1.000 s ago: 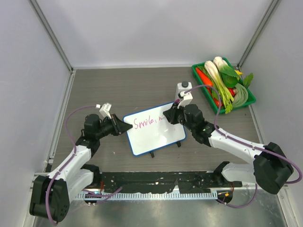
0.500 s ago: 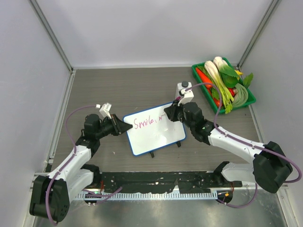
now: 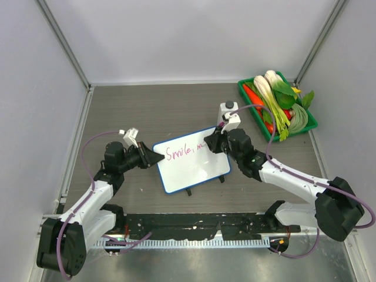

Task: Write a sentence on the whiteboard
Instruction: Write with the whiteboard marker on the whiteboard.

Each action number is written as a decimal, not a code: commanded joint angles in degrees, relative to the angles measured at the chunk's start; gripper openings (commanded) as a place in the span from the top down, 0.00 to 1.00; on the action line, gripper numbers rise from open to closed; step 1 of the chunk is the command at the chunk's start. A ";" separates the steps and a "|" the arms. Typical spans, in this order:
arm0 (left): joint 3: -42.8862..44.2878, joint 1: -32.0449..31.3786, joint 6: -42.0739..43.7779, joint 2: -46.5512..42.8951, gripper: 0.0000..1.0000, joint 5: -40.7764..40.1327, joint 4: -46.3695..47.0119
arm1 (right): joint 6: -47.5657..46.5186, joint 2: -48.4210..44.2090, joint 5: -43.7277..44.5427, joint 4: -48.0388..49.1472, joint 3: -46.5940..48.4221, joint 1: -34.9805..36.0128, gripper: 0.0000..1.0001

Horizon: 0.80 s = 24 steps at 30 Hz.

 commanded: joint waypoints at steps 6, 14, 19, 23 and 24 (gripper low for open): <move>-1.23 1.60 7.12 0.69 1.00 -11.06 -3.07 | -0.07 -3.03 -0.23 -1.20 -1.83 -0.02 0.99; -1.23 1.60 7.21 0.78 1.00 -10.97 -3.07 | 1.33 -5.93 -1.28 -0.85 0.63 0.07 0.99; -1.23 1.60 7.12 0.69 1.00 -10.88 -2.98 | 0.89 -6.02 1.44 -0.76 2.12 -0.19 0.99; -1.32 1.60 7.12 0.51 1.00 -10.88 -2.98 | 1.15 -3.38 2.49 -1.37 3.18 -1.33 0.98; -1.32 1.51 7.21 0.51 1.00 -10.88 -2.98 | 1.33 -2.68 2.41 -1.20 3.09 -1.60 0.99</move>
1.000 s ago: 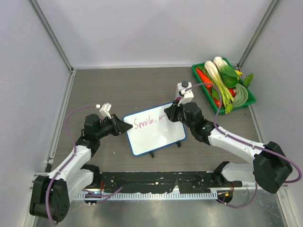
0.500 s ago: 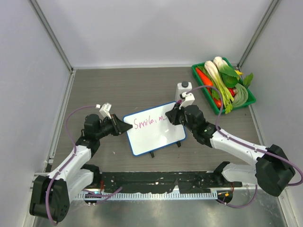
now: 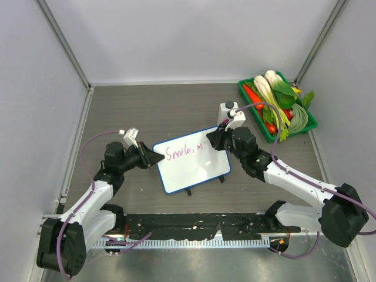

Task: Write a sentence on the whiteboard
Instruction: Write with the whiteboard marker on the whiteboard.

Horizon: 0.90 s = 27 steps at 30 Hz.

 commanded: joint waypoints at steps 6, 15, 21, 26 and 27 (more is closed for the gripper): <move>-1.38 1.58 7.08 0.51 1.00 -10.84 -3.00 | 0.90 3.41 2.28 2.00 1.78 -1.65 0.99; -1.38 1.49 7.17 0.42 1.00 -10.84 -2.91 | 0.98 4.90 0.96 3.05 0.72 -2.00 0.99; -1.56 1.49 7.17 0.34 1.00 -10.84 -2.91 | 0.90 4.55 -2.20 3.49 -0.33 -1.91 0.99; -1.47 1.49 7.08 0.42 1.00 -10.75 -2.83 | 0.98 3.50 -3.35 2.61 -1.56 -2.00 0.99; -1.47 1.49 7.08 0.42 1.00 -10.66 -2.83 | 0.90 3.24 -3.52 2.09 -2.00 -2.00 0.99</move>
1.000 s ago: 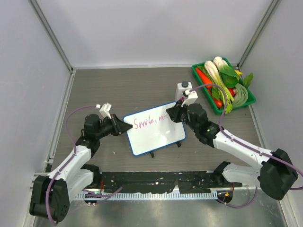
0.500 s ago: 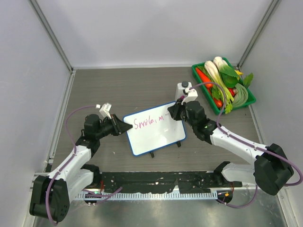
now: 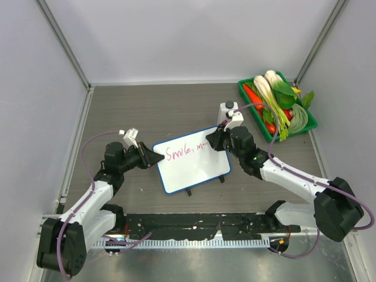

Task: Write a sentence on the whiteboard
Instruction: Write with the whiteboard marker on the whiteboard.

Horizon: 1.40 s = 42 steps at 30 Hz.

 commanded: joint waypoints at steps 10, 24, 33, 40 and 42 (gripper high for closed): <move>-1.27 1.51 7.13 0.36 1.00 -10.64 -2.96 | 0.29 -2.81 1.56 -0.74 -2.95 -0.18 0.99; -1.27 1.51 7.30 0.53 1.00 -10.55 -2.78 | 0.11 -0.08 5.08 -0.65 2.67 -0.18 0.98; -1.27 1.43 7.30 0.62 1.00 -10.38 -2.69 | -0.07 0.00 4.46 -1.79 2.15 -0.18 0.99; -1.27 1.51 7.30 0.53 1.00 -10.20 -2.69 | -0.24 -0.96 2.44 -3.63 0.22 -0.18 0.99; -1.27 1.51 7.30 0.62 1.00 -10.29 -2.61 | -0.24 -1.40 2.18 -4.16 -0.22 -0.18 0.99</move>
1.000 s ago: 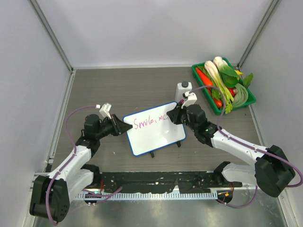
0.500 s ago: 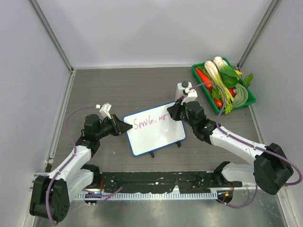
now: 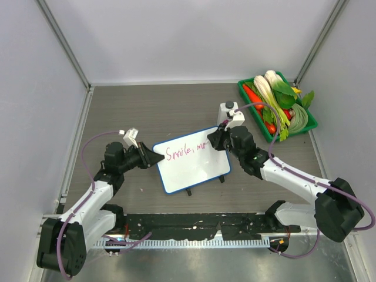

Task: Write a sentence on the whiteboard
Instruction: Write with the whiteboard marker on the whiteboard.

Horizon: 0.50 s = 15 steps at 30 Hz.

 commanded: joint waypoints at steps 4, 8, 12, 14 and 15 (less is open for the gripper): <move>-1.23 1.43 7.19 0.71 1.00 -10.24 -2.67 | -0.68 -2.13 -0.25 -2.83 -1.89 -0.14 0.99; -1.23 1.51 7.28 0.62 1.00 -10.25 -2.67 | -0.77 -3.09 0.10 -3.27 -2.51 -0.14 0.98; -1.23 1.51 7.28 0.53 1.00 -9.98 -2.67 | -0.68 -3.53 0.63 -3.19 -2.24 -0.14 0.99; -1.23 1.51 7.19 0.53 1.00 -10.07 -2.67 | -0.41 -3.62 0.54 -2.92 -1.46 -0.14 0.99; -1.23 1.43 7.28 0.53 1.00 -10.16 -2.67 | -0.50 -3.62 0.71 -2.92 -0.67 -0.14 0.99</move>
